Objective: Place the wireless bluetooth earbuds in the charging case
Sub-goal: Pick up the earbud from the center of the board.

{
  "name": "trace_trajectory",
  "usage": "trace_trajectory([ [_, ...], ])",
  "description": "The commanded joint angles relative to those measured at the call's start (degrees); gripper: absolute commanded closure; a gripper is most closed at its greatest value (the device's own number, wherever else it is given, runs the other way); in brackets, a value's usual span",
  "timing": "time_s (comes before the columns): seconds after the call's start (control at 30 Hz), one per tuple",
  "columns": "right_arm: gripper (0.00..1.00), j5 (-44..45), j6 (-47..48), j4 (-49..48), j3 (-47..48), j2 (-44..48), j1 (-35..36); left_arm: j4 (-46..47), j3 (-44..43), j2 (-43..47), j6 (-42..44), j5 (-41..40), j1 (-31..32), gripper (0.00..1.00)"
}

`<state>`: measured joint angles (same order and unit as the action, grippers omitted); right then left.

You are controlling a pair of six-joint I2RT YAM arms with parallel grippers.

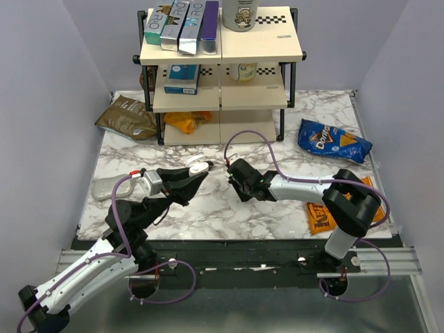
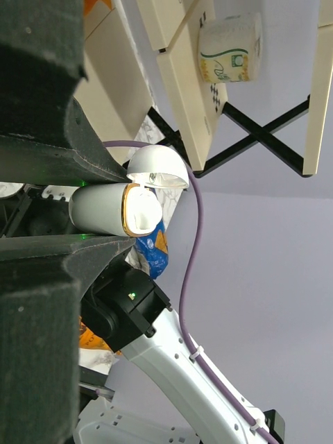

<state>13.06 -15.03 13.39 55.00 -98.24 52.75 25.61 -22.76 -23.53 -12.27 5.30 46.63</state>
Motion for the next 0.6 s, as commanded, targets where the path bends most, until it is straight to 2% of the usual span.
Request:
trace_trajectory([
  [0.0, 0.77, 2.9, 8.3, 3.1, 1.5, 0.1, -0.1, 1.0, -0.3, -0.1, -0.4, 0.9, 0.2, 1.00],
  [0.03, 0.75, 3.5, 9.6, 3.7, 1.6, 0.1, -0.1, 1.0, -0.3, -0.2, -0.3, 1.0, 0.3, 1.00],
  [0.17, 0.56, 3.5, 10.4, 6.1, 2.8, 1.4, -0.4, 0.9, -0.5, -0.5, -0.4, 1.7, 0.2, 1.00],
  [0.27, 0.48, 3.7, 9.7, 7.5, 3.7, 1.5, -0.4, 0.8, -0.6, -0.3, -0.2, 1.7, 0.2, 1.00],
  [0.47, 0.42, 2.3, 4.3, 7.6, 1.9, 8.0, -0.3, 0.8, -0.9, -0.2, 0.1, 1.9, 0.2, 1.00],
  [0.53, 0.43, 2.3, 1.2, 6.2, 0.1, 12.3, -0.3, 0.9, -0.9, -0.2, 0.1, 1.9, 0.3, 1.00],
  [0.57, 0.46, 2.1, -2.4, 4.0, -2.3, 13.6, -0.3, 0.9, -1.0, -0.2, 0.1, 1.9, 0.3, 1.00],
])
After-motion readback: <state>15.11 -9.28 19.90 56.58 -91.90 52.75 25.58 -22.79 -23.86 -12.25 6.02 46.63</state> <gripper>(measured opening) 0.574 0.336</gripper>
